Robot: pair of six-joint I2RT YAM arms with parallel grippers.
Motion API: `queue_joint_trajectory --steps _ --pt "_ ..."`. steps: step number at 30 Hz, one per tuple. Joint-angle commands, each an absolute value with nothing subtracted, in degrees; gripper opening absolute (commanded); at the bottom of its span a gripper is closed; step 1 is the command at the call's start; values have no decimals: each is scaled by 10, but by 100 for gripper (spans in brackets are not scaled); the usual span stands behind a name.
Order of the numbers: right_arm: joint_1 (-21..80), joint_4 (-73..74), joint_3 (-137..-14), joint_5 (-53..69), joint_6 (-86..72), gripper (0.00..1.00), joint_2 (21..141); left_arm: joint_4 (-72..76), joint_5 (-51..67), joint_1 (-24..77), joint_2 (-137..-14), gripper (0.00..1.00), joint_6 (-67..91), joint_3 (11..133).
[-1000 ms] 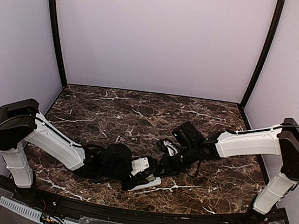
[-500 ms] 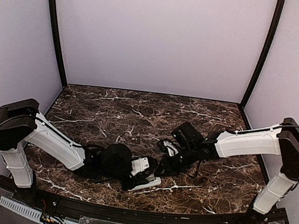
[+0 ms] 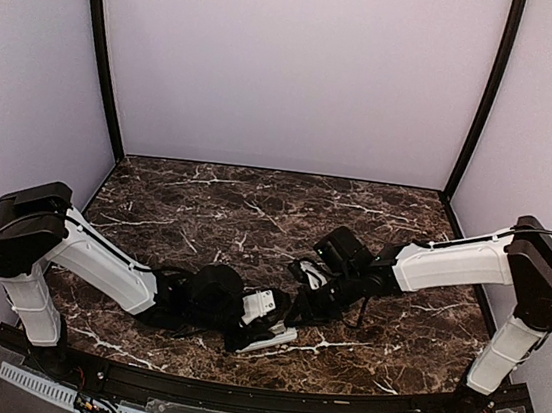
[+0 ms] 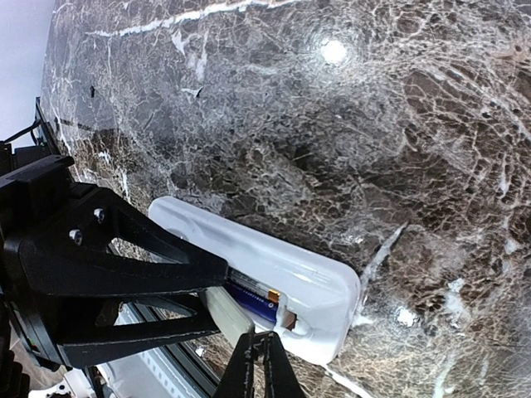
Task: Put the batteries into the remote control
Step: Place the battery cover on the remote control without the battery cover, then press the battery cover on the remote control.
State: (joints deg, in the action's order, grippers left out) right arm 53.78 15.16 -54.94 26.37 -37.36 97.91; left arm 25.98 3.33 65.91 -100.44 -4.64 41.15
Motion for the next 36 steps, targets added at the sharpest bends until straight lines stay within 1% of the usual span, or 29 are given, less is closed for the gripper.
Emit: queue_joint_trajectory --steps 1,15,21,33,35,36 --pt "548 105 -541 286 -382 4 999 178 21 663 -1013 13 -42 395" --pt "555 70 -524 291 -396 3 1014 161 20 663 -1030 24 -44 410" --pt "556 62 -519 290 -398 3 1019 157 21 663 -1030 27 -45 411" --pt "559 68 -518 282 -396 3 1015 151 25 663 -1027 30 -48 412" --pt "560 70 -518 278 -395 3 1013 151 25 663 -1021 32 -48 412" --pt "560 72 -517 274 -395 3 1012 153 25 663 -1014 35 -47 410"
